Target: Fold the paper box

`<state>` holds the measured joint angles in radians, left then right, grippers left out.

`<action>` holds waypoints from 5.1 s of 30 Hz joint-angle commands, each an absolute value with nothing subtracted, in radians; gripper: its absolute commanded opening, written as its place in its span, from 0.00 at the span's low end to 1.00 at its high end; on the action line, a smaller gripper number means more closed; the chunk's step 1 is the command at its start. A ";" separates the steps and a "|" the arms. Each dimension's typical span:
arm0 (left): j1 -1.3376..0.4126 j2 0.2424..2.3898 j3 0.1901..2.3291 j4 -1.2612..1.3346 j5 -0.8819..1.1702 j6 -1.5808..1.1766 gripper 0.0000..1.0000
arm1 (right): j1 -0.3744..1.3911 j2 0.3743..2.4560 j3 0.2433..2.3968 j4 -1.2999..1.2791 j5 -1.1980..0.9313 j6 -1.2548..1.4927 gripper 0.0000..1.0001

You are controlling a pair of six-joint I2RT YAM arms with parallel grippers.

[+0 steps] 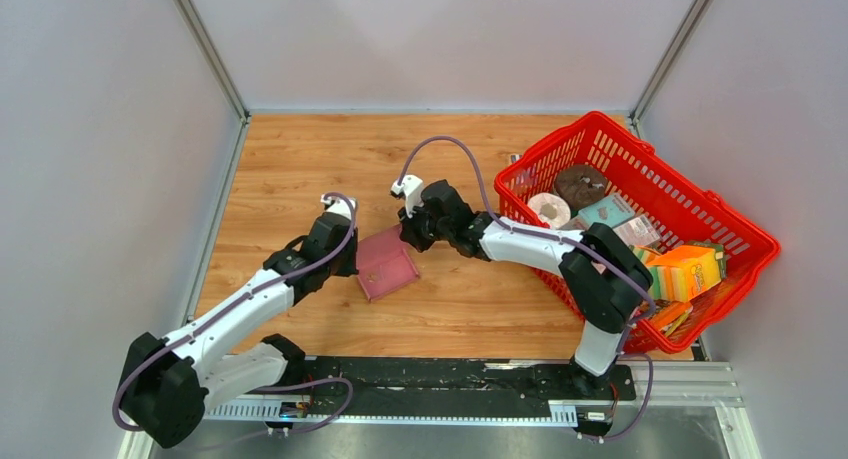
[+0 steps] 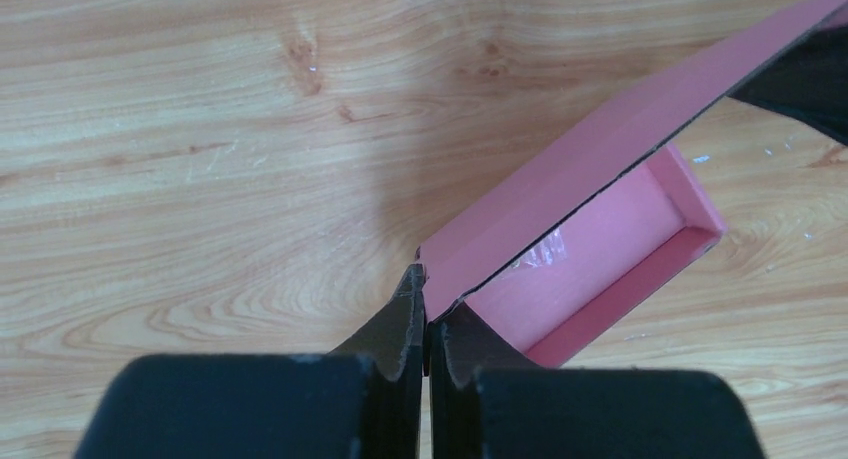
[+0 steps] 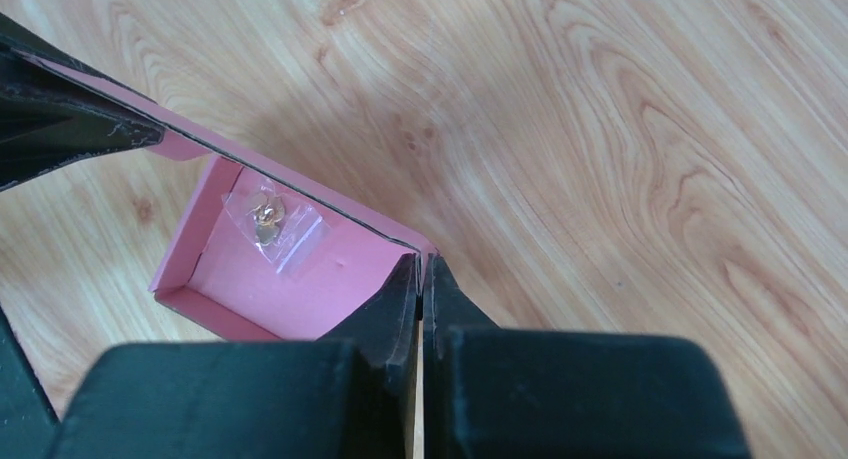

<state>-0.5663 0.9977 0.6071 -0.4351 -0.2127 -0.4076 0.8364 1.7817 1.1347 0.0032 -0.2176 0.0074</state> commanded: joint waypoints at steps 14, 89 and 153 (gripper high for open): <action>-0.574 1.212 0.736 -0.313 -0.503 -0.753 0.00 | 0.966 1.721 1.066 0.160 0.451 0.446 0.00; -0.753 0.891 0.187 0.097 -0.597 -0.690 0.00 | 1.217 1.293 0.722 -0.144 0.272 0.437 0.97; -0.595 0.861 0.699 -0.428 -0.153 -0.652 0.29 | 0.936 1.839 1.200 -0.104 -0.472 0.483 0.39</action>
<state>-0.5999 0.8684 0.7002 -0.5350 -0.1555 -0.6735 0.9394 1.8149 1.2133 -0.1677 -0.4503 0.4637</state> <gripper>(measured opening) 0.291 0.393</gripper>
